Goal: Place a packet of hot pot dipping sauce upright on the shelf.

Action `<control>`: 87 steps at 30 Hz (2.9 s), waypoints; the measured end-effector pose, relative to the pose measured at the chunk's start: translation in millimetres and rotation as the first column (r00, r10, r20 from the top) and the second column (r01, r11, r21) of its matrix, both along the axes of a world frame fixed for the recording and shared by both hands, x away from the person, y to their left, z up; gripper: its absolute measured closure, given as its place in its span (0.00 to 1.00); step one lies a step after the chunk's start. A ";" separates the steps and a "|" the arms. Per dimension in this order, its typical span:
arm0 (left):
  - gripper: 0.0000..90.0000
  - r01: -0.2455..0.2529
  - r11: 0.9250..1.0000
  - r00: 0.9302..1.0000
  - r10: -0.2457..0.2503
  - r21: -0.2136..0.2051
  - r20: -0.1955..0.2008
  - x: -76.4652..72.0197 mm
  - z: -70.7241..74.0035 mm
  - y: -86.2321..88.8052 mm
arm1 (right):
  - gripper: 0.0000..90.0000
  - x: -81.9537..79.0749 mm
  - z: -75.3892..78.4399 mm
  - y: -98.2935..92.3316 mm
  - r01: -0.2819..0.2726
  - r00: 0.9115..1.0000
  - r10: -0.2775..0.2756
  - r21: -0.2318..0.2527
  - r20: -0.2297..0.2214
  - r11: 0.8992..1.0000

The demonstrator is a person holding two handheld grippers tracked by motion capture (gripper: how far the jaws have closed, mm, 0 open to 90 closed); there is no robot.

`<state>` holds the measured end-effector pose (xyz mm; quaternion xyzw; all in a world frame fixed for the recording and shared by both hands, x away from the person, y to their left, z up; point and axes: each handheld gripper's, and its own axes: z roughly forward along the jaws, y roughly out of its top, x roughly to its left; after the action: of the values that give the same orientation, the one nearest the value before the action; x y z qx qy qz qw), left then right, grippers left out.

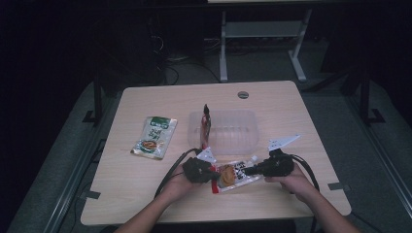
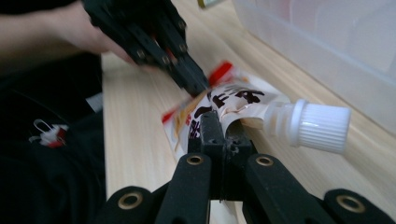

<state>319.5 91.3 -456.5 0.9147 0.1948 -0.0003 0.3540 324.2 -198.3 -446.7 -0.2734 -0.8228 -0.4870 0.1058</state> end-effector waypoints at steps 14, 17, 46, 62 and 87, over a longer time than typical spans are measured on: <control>1.00 0.030 0.999 1.000 -0.030 -0.038 0.000 -6.1 5.4 -4.0 | 1.00 -5.9 20.3 8.2 -0.020 0.998 0.013 0.114 0.058 0.993; 1.00 0.032 0.998 0.999 -0.033 -0.063 -0.011 -8.6 5.5 -6.6 | 1.00 -6.7 25.0 10.8 -0.032 0.997 0.023 0.129 0.073 0.991; 0.78 0.054 0.995 0.995 -0.060 -0.084 -0.076 -21.0 21.7 28.2 | 1.00 -14.4 41.9 11.6 -0.050 0.988 0.030 0.127 0.151 0.991; 0.39 -0.032 0.999 0.996 0.031 -0.010 -0.083 -40.4 15.2 86.7 | 1.00 -13.6 55.0 11.2 -0.047 0.985 0.027 0.114 0.168 0.992; 0.35 -0.019 1.000 0.998 0.018 -0.019 -0.057 -38.0 16.9 86.9 | 1.00 20.5 94.5 9.7 -0.013 0.972 -0.019 0.134 0.236 0.991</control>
<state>281.5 178.2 -439.6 0.9089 0.2132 -0.0248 0.3575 344.8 -188.6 -352.2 -0.2071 -0.7944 -0.5705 0.0244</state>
